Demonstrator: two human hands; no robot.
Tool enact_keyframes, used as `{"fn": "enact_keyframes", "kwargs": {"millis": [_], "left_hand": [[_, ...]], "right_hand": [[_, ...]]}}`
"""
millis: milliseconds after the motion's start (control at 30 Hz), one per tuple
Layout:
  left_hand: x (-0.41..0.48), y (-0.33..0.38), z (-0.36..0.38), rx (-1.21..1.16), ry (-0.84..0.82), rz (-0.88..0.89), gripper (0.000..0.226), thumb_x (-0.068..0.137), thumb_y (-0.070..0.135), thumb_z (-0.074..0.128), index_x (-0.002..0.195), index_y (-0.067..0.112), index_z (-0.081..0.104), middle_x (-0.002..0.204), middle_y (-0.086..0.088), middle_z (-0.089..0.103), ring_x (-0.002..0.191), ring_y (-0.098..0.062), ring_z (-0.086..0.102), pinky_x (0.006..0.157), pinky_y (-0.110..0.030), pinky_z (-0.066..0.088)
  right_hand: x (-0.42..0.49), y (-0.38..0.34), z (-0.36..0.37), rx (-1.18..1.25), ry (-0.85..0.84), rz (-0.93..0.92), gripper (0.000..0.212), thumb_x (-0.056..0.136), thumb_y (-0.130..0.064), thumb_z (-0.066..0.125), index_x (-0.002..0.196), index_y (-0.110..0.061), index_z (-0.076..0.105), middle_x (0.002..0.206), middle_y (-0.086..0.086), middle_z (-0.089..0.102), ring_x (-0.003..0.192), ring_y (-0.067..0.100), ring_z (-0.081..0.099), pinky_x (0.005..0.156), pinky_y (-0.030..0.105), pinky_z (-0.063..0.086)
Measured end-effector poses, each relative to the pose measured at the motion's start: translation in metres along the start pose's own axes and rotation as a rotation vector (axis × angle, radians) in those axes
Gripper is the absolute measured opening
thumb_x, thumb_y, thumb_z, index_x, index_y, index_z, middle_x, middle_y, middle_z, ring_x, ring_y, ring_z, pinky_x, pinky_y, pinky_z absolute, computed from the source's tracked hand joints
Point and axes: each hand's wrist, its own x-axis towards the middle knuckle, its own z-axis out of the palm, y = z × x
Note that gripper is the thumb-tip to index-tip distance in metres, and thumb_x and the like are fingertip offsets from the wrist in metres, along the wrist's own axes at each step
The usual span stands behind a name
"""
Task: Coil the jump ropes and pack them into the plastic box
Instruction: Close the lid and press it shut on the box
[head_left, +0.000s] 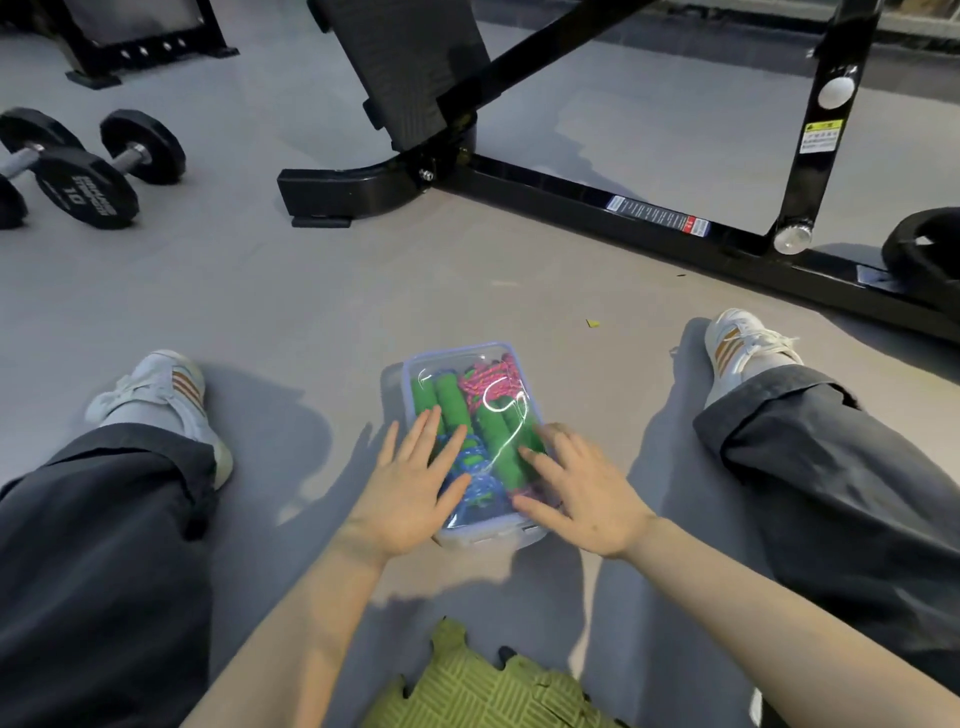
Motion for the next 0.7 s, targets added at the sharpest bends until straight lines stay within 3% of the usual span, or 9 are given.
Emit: {"fn": "enact_keyframes", "kwargs": {"millis": [33, 67, 167, 300, 333, 467, 700], "left_hand": [[-0.002, 0.003, -0.001, -0.001, -0.012, 0.019, 0.078, 0.099, 0.054, -0.003, 0.137, 0.013, 0.052, 0.144, -0.016, 0.045, 0.134, -0.025, 0.043, 0.111, -0.041, 0.015], [-0.003, 0.007, 0.004, -0.031, -0.009, 0.054, 0.073, 0.102, 0.050, 0.003, 0.133, 0.012, 0.056, 0.140, -0.016, 0.050, 0.129, -0.027, 0.048, 0.109, -0.042, 0.020], [-0.012, 0.015, 0.019, -0.094, -0.009, 0.100, 0.082, 0.095, 0.068, 0.014, 0.146, 0.009, 0.039, 0.152, -0.015, 0.032, 0.143, -0.026, 0.025, 0.112, -0.043, 0.011], [-0.011, 0.011, 0.022, -0.022, -0.036, 0.088, 0.108, 0.075, 0.090, 0.016, 0.153, 0.014, 0.007, 0.159, -0.011, 0.001, 0.148, -0.023, -0.004, 0.116, -0.043, -0.003], [-0.009, 0.011, 0.022, 0.001, -0.036, 0.094, 0.109, 0.074, 0.090, 0.016, 0.152, 0.014, 0.006, 0.159, -0.011, 0.002, 0.148, -0.023, -0.004, 0.116, -0.043, -0.002], [-0.011, 0.010, 0.024, 0.022, -0.094, 0.058, 0.099, 0.085, 0.081, 0.013, 0.144, 0.005, 0.034, 0.149, -0.020, 0.037, 0.140, -0.031, 0.029, 0.108, -0.048, 0.017], [-0.010, 0.014, 0.028, 0.056, -0.060, 0.080, 0.091, 0.091, 0.071, 0.011, 0.138, 0.001, 0.045, 0.143, -0.024, 0.044, 0.134, -0.037, 0.040, 0.105, -0.051, 0.020]], "right_hand": [[0.002, 0.001, 0.005, -0.004, -0.031, -0.041, 0.079, 0.089, -0.068, 0.025, 0.132, -0.005, 0.049, 0.143, 0.017, 0.040, 0.133, 0.032, 0.034, 0.110, 0.040, 0.028], [0.003, 0.001, 0.011, 0.003, -0.046, -0.069, 0.084, 0.089, -0.069, 0.025, 0.138, -0.003, 0.042, 0.151, 0.015, 0.030, 0.140, 0.029, 0.025, 0.115, 0.038, 0.018], [0.004, 0.003, 0.024, 0.014, -0.048, -0.115, 0.088, 0.086, -0.072, 0.029, 0.148, -0.010, 0.023, 0.156, 0.011, 0.015, 0.145, 0.027, 0.011, 0.117, 0.039, 0.004], [0.007, 0.019, 0.020, -0.076, -0.048, -0.242, 0.086, 0.083, -0.072, 0.036, 0.149, -0.020, 0.020, 0.155, 0.013, 0.016, 0.141, 0.029, 0.013, 0.115, 0.039, 0.007], [0.009, 0.022, 0.019, -0.103, -0.041, -0.262, 0.084, 0.083, -0.072, 0.035, 0.148, -0.021, 0.021, 0.154, 0.013, 0.020, 0.139, 0.030, 0.017, 0.114, 0.039, 0.010], [0.011, 0.024, 0.024, -0.134, 0.013, -0.271, 0.076, 0.087, -0.070, 0.029, 0.145, -0.020, 0.030, 0.149, 0.015, 0.034, 0.132, 0.032, 0.029, 0.110, 0.040, 0.020], [0.010, 0.021, 0.032, -0.157, 0.077, -0.268, 0.072, 0.090, -0.065, 0.029, 0.141, -0.016, 0.040, 0.144, 0.017, 0.041, 0.128, 0.035, 0.041, 0.109, 0.043, 0.025]]}}
